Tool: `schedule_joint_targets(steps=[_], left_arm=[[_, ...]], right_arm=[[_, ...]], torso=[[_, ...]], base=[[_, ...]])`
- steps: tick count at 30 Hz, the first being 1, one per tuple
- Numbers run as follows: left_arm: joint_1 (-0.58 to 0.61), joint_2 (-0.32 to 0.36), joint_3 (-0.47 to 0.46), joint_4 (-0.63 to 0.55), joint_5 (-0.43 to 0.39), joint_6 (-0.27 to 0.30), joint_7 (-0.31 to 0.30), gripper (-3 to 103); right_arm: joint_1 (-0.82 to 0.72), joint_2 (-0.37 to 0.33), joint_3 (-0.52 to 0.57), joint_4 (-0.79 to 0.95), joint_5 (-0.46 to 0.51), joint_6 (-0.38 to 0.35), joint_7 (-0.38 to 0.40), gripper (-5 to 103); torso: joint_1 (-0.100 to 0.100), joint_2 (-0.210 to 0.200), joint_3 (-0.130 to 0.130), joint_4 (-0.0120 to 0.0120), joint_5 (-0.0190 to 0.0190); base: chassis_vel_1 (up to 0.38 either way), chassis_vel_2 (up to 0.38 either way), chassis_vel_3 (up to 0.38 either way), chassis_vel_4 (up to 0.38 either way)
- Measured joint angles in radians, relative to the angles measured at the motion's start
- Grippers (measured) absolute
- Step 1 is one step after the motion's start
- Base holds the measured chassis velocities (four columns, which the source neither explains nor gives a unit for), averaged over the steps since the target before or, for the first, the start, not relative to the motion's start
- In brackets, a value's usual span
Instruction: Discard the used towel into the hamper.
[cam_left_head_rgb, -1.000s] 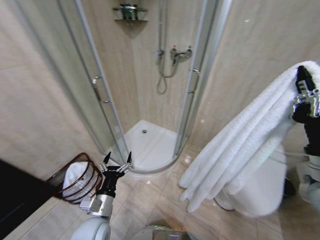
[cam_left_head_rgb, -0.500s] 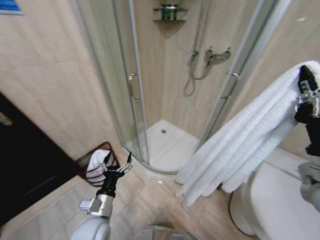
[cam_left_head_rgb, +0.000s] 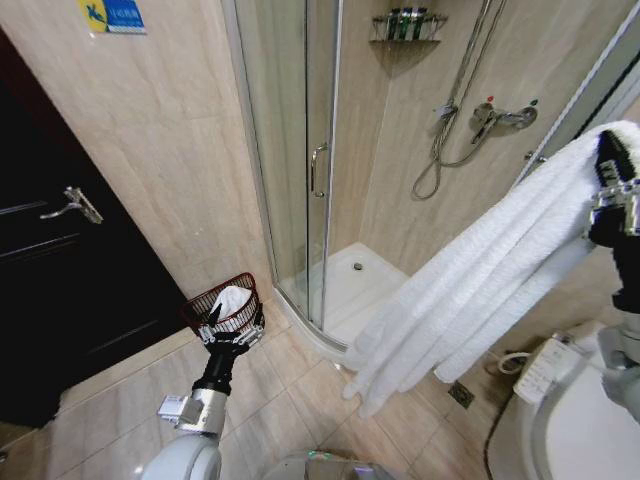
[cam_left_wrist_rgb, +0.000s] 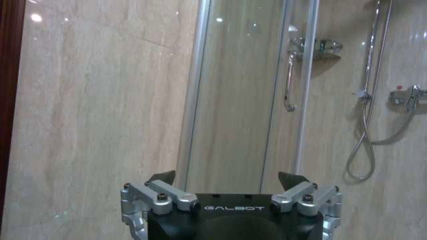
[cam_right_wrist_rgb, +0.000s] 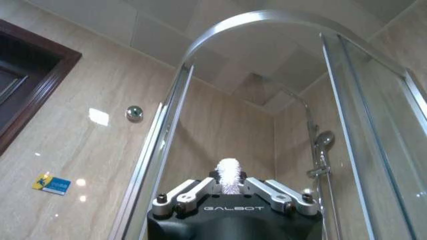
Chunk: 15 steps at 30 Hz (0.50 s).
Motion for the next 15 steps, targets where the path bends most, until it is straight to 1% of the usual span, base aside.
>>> schedule_joint_targets(steps=[6,15], left_arm=[[0.0,0.0,0.0,0.0,0.0,0.0,0.0,100],[0.0,0.0,0.0,0.0,0.0,0.0,0.0,100]], right_arm=[[0.0,0.0,-0.003,0.0,-0.003,-0.001,-0.003,5],[-0.002,0.003,-0.009,0.0,-0.011,-0.001,-0.004,5]], torso=[[0.0,0.0,0.0,0.0,0.0],[0.0,0.0,0.0,0.0001,-0.0001]], base=[[0.0,0.0,0.0,0.0],[0.056,0.053,-0.057,-0.041]])
